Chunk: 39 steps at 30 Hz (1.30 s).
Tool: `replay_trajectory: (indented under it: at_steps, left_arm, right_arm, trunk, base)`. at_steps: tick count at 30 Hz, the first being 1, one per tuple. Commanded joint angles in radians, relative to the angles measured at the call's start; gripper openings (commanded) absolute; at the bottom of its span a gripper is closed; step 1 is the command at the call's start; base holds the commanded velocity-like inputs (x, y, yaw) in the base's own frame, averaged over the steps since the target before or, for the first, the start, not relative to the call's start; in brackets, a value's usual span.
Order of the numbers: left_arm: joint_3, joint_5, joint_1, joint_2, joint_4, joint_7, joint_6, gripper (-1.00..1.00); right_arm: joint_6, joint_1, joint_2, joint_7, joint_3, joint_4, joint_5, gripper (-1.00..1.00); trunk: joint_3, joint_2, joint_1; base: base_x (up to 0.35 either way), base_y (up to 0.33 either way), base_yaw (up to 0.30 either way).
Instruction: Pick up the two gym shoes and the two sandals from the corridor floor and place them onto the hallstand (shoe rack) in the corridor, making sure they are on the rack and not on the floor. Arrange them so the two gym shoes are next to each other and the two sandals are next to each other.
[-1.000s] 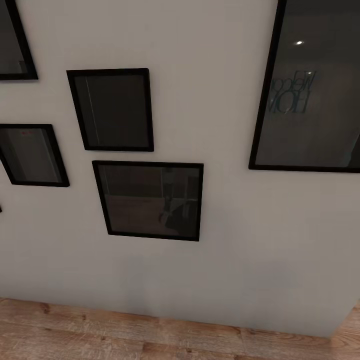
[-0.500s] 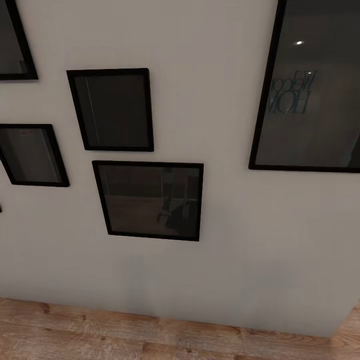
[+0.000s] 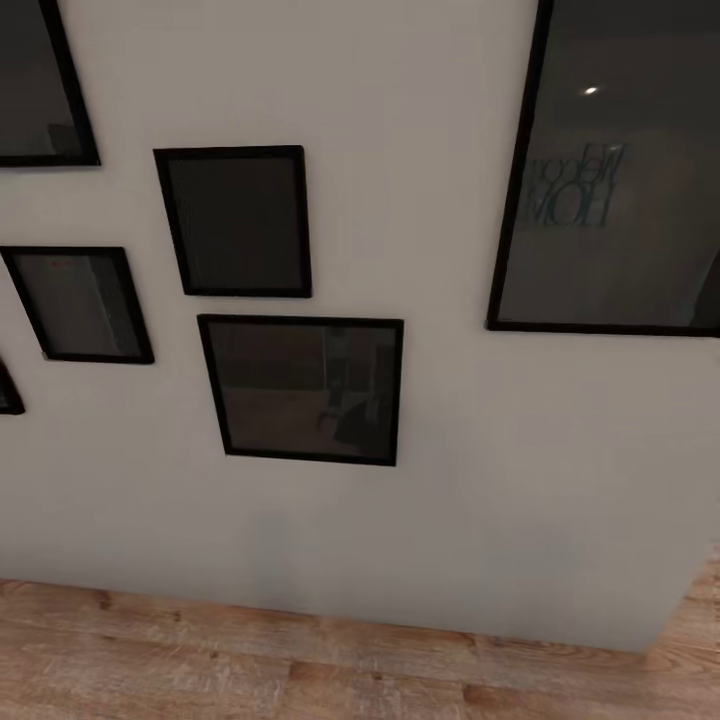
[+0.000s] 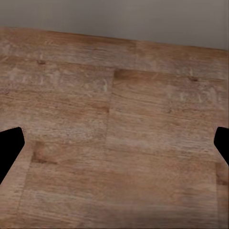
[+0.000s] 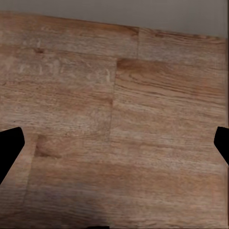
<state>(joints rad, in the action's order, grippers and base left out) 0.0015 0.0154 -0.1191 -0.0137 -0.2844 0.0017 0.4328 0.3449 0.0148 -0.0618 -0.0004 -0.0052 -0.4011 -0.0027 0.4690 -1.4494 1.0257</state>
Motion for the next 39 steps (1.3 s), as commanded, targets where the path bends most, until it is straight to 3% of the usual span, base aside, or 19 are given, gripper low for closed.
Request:
replay_trajectory:
  at_steps: [1, 15, 30, 34, 35, 39]
  left_arm:
    - [0.000, 0.002, -0.001, 0.000, 0.001, 0.000, 0.003, 1.00]
    - [0.002, 0.001, -0.001, 0.000, 0.001, 0.010, 0.003, 1.00]
    - [0.001, 0.000, -0.001, 0.001, 0.001, 0.011, 0.004, 1.00]
    - [0.001, 0.000, -0.001, 0.001, 0.001, 0.011, 0.004, 1.00]
    - [0.001, 0.000, -0.001, 0.000, 0.001, 0.011, 0.004, 1.00]
    - [0.001, 0.001, -0.001, 0.001, 0.001, 0.011, 0.004, 1.00]
  right_arm:
    - [0.003, 0.001, -0.001, -0.001, -0.001, 0.001, 0.000, 1.00]
    - [0.004, 0.001, -0.006, -0.004, -0.002, -0.002, 0.001, 1.00]
    - [-0.001, 0.001, -0.006, -0.004, -0.011, -0.040, -0.004, 1.00]
    - [-0.001, 0.001, -0.007, -0.003, -0.046, -0.056, -0.005, 1.00]
    - [-0.001, 0.001, -0.007, -0.002, -0.107, -0.065, -0.005, 1.00]
    - [-0.001, 0.001, -0.007, 0.001, -0.171, -0.071, -0.005, 1.00]
  trunk:
    - [0.001, -0.001, -0.001]
    - [0.001, -0.001, -0.001]
    - [0.001, -0.001, -0.001]
    - [0.001, -0.001, -0.001]
    - [0.001, -0.001, -0.001]
    - [0.001, -0.001, -0.001]
  base:
    - [-0.325, 0.000, 0.000]
    - [-0.274, 0.007, 0.000]
    - [-0.070, 0.031, -0.061]
    - [-0.006, 0.002, -0.248]
    - [-0.002, 0.001, -0.285]
    - [-0.001, 0.000, -0.293]
